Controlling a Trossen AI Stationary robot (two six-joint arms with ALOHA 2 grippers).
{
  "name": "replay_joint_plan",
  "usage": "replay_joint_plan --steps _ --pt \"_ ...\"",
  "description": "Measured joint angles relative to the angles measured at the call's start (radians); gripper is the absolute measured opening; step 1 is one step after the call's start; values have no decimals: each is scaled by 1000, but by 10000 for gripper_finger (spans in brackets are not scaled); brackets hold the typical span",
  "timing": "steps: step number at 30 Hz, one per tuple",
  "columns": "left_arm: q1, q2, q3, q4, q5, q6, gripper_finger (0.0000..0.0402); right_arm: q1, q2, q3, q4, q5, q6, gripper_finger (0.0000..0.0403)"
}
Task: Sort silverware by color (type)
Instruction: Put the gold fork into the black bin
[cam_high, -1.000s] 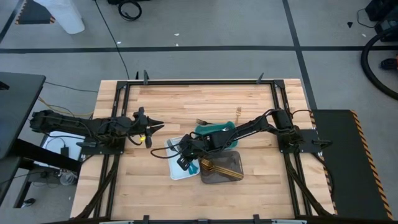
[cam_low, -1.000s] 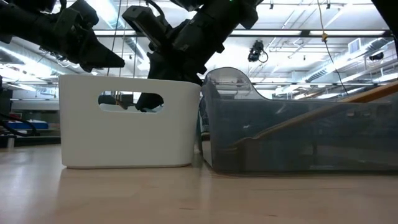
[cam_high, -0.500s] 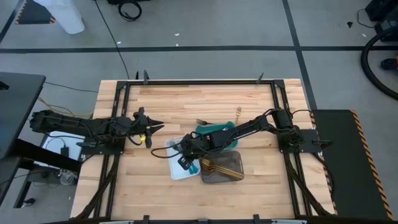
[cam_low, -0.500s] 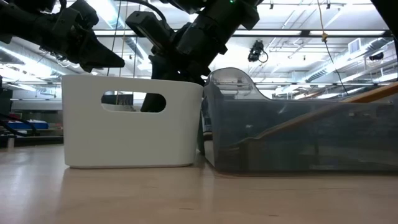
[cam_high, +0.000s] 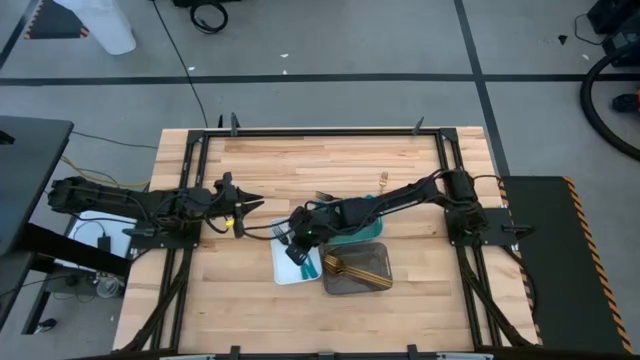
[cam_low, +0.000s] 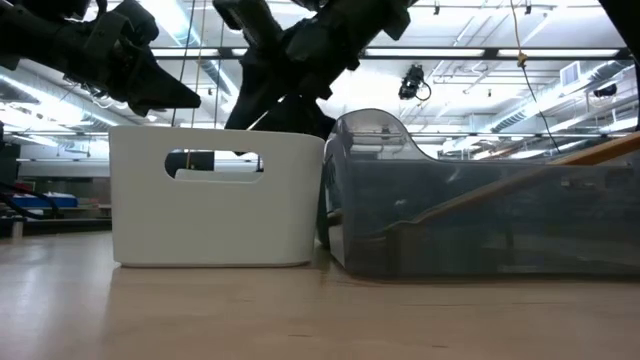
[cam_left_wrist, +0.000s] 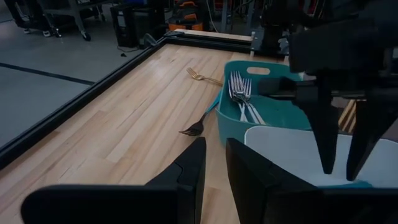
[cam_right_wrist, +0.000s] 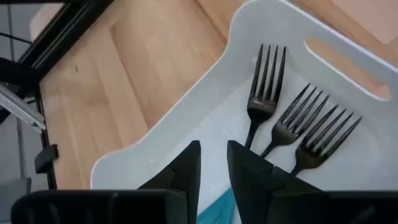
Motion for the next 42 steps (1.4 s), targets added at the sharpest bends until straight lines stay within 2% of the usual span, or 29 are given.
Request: replay_joint_plan --steps 5,8,13,15,20,24,26,33,42 --pt "0 0 0 3 0 -6 71 -20 -39 -2 -29 -38 -56 89" --pt "0 0 0 20 0 6 71 -34 -74 -2 -45 -47 -168 89" --pt "0 0 0 28 0 22 71 -45 -148 -2 -156 11 -288 89" --pt "0 0 0 26 0 22 71 -49 -184 -2 -215 74 -333 89" --pt "0 0 -1 23 0 29 71 -51 -262 -2 -395 307 -446 89" --pt "0 0 -1 29 0 50 71 -50 -307 -2 -533 479 -447 89" --pt "0 0 -1 33 0 55 71 -53 -322 -2 -554 522 -456 89" --pt "0 0 -1 81 0 66 71 -92 -344 -11 -598 500 -505 89" --pt "0 0 -1 78 0 74 71 -184 -373 -153 -645 498 -490 89"
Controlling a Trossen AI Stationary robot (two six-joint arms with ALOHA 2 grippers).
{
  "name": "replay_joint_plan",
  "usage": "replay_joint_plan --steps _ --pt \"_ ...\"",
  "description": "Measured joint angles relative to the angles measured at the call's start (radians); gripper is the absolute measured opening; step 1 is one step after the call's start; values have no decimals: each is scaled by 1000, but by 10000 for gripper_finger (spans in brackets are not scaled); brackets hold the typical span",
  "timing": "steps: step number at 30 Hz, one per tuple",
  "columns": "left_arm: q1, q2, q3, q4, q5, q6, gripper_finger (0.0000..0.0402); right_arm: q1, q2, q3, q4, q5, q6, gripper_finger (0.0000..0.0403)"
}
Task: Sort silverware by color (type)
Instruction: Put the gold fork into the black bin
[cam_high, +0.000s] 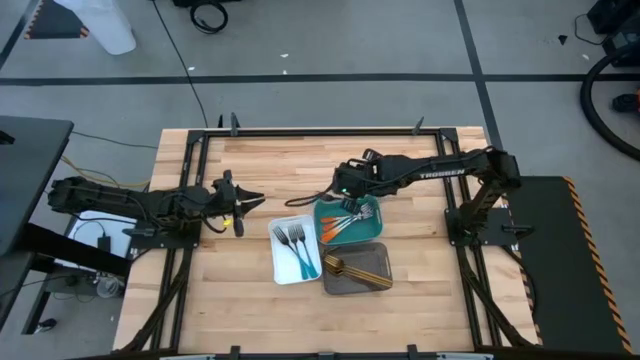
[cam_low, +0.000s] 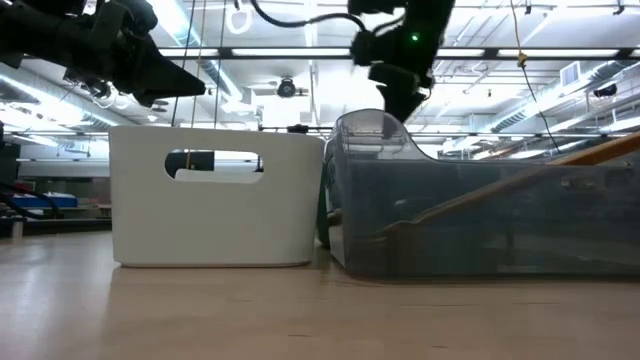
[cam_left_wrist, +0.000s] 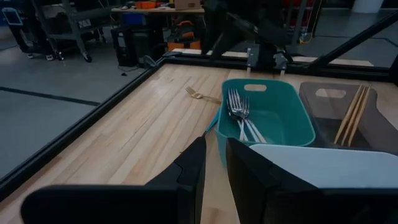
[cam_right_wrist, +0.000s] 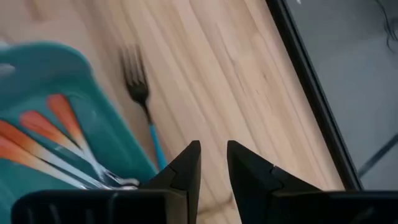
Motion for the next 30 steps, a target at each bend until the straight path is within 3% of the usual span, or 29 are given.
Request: replay_joint_plan --steps 16,30 --pt "0 0 0 -1 0 -4 71 -199 -204 -276 86 -104 55 89" --pt "0 0 0 24 0 -27 71 -319 -351 -555 311 -202 144 89"
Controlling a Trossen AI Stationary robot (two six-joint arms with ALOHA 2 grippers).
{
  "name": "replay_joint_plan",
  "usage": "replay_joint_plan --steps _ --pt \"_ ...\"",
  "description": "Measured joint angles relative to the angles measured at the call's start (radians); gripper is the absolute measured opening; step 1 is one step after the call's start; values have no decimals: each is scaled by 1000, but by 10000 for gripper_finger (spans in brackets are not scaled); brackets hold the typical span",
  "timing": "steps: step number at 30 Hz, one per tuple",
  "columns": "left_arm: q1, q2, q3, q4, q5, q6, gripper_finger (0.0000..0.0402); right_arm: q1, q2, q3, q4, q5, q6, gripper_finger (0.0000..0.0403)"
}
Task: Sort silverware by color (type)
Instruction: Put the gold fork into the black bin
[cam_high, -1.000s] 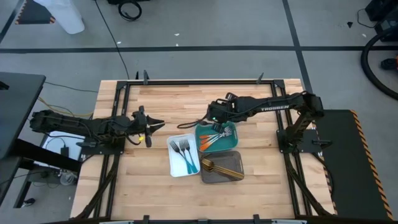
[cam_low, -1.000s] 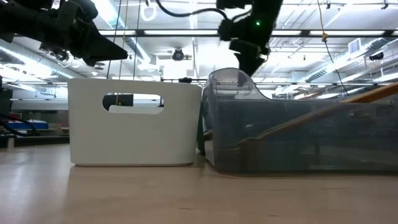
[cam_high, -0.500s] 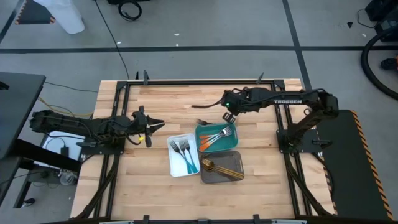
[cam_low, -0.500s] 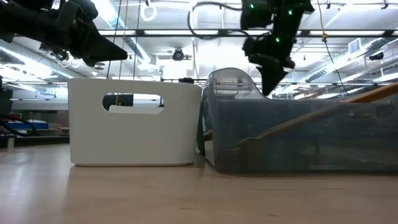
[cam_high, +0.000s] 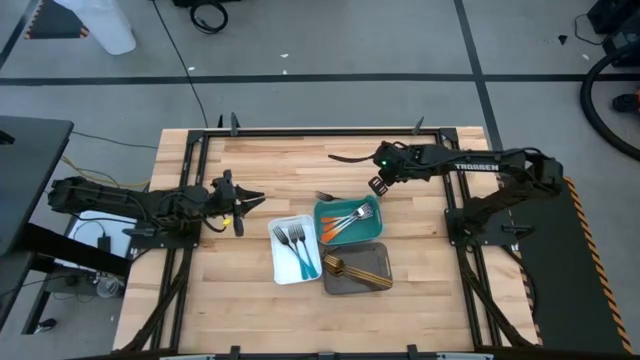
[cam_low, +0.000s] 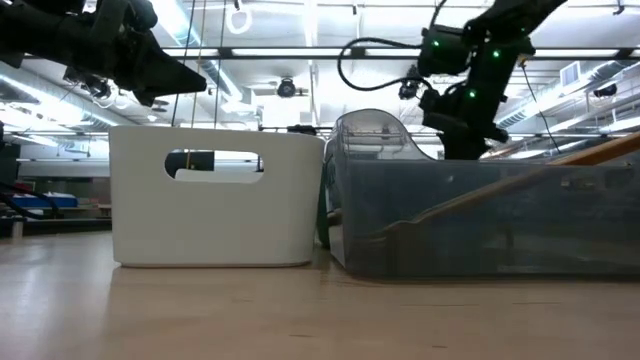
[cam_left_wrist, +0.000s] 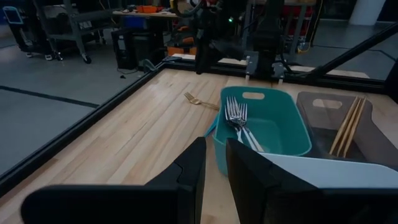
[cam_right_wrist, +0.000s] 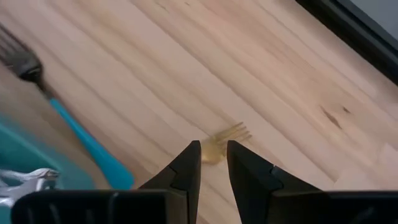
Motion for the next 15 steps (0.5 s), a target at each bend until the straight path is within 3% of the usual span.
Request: replay_joint_plan --steps 15 --pt "1 0 0 3 0 8 71 -37 -28 -121 113 -9 20 89"
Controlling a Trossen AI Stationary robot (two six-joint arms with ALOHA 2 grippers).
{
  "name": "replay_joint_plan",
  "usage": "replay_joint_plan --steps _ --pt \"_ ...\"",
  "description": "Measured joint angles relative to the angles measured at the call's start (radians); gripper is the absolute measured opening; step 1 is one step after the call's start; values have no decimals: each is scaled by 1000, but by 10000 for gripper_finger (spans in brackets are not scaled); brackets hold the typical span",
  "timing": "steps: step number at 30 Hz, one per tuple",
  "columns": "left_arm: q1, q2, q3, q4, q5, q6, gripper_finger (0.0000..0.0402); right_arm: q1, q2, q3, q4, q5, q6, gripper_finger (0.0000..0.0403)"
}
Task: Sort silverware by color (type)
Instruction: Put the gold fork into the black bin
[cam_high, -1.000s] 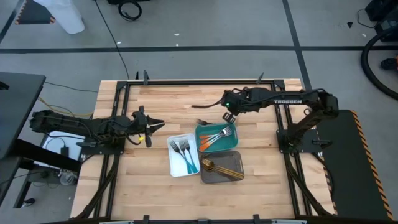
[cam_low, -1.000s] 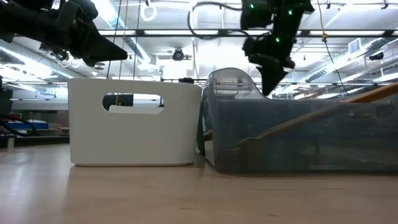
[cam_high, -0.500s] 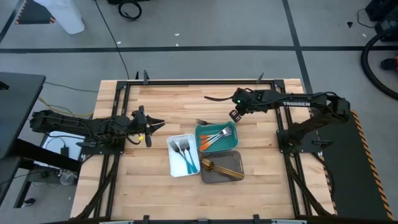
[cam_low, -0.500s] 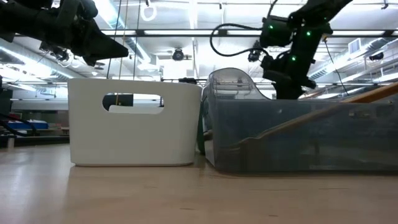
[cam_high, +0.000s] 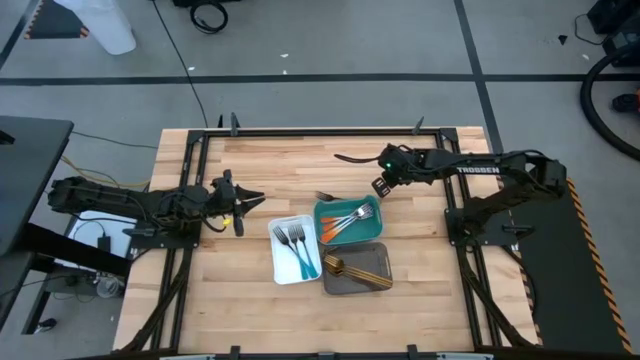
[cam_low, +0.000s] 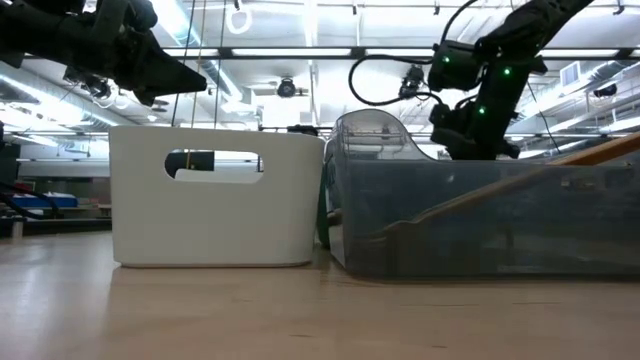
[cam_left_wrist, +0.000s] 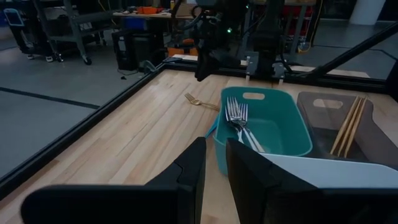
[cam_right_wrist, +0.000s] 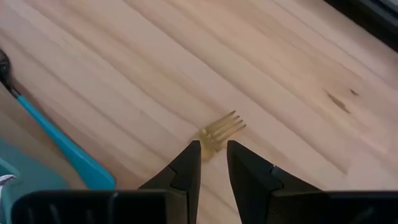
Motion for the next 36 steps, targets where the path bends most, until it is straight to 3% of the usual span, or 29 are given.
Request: replay_joint_plan --steps 17,29,36 --pt "0 0 0 -2 0 2 71 -23 0 -3 -14 -99 36 96" --pt "-1 0 0 -2 0 3 71 -20 70 -3 -24 -69 157 181" --pt "-1 0 0 -2 0 0 71 -15 136 -3 0 -70 199 209"
